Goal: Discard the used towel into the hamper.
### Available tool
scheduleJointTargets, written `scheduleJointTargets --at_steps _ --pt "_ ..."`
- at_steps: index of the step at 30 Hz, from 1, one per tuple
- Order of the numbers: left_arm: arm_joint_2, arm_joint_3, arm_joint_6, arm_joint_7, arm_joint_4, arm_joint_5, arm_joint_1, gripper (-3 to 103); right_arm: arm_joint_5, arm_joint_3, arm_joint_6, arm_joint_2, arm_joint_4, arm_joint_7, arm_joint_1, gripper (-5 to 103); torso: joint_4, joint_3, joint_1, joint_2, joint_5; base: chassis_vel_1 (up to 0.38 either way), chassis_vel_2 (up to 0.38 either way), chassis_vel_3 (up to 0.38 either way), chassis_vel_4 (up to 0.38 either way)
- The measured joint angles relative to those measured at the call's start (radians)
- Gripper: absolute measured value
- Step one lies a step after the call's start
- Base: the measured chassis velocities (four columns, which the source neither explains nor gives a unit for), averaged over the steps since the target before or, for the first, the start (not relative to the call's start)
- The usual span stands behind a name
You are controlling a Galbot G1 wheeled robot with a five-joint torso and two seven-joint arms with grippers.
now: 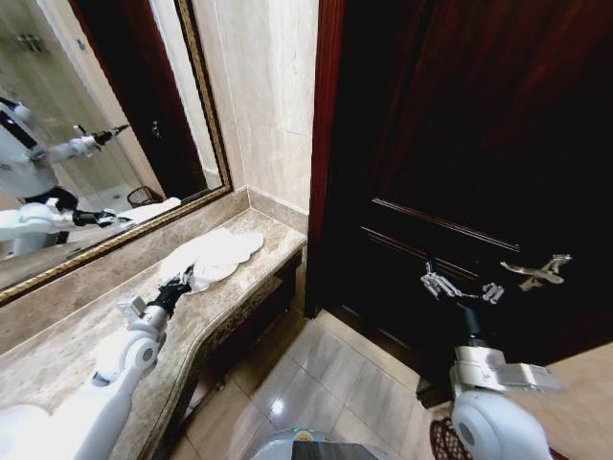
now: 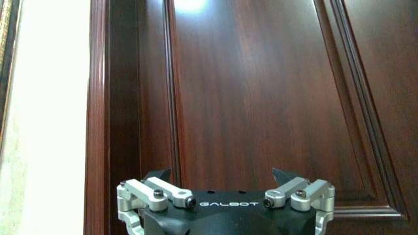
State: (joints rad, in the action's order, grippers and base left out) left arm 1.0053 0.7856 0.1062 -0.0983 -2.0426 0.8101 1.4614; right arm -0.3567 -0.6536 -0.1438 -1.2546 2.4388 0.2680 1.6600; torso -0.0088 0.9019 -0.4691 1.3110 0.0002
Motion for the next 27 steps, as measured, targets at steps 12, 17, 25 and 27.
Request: scheduleJointTargets --at_steps 12,17,25,27 --pt "0.124 0.048 -0.141 -0.008 -0.305 -0.179 0.108 4 0.022 -0.004 -0.030 -0.020 -0.009 -0.022 0.000 100 0.0001 0.000 0.000 0.000 -0.0001 0.000 0.000 0.000 0.000" --pt "0.196 0.053 -0.164 -0.016 -0.405 -0.232 0.175 4 0.031 -0.003 -0.039 -0.030 -0.009 -0.031 0.003 100 0.0001 0.000 0.000 0.000 -0.0002 0.000 0.000 0.000 0.000" --pt "0.292 -0.014 -0.192 -0.010 -0.465 -0.351 0.267 4 0.042 0.008 -0.048 -0.065 -0.009 -0.043 0.008 100 -0.0001 0.000 0.000 0.000 -0.0001 0.000 0.000 0.000 0.000" --pt "0.304 -0.023 -0.196 -0.005 -0.465 -0.363 0.274 4 0.044 0.008 -0.048 -0.067 -0.009 -0.044 0.009 100 0.0001 0.000 0.000 0.000 -0.0001 0.000 0.000 0.000 0.000"
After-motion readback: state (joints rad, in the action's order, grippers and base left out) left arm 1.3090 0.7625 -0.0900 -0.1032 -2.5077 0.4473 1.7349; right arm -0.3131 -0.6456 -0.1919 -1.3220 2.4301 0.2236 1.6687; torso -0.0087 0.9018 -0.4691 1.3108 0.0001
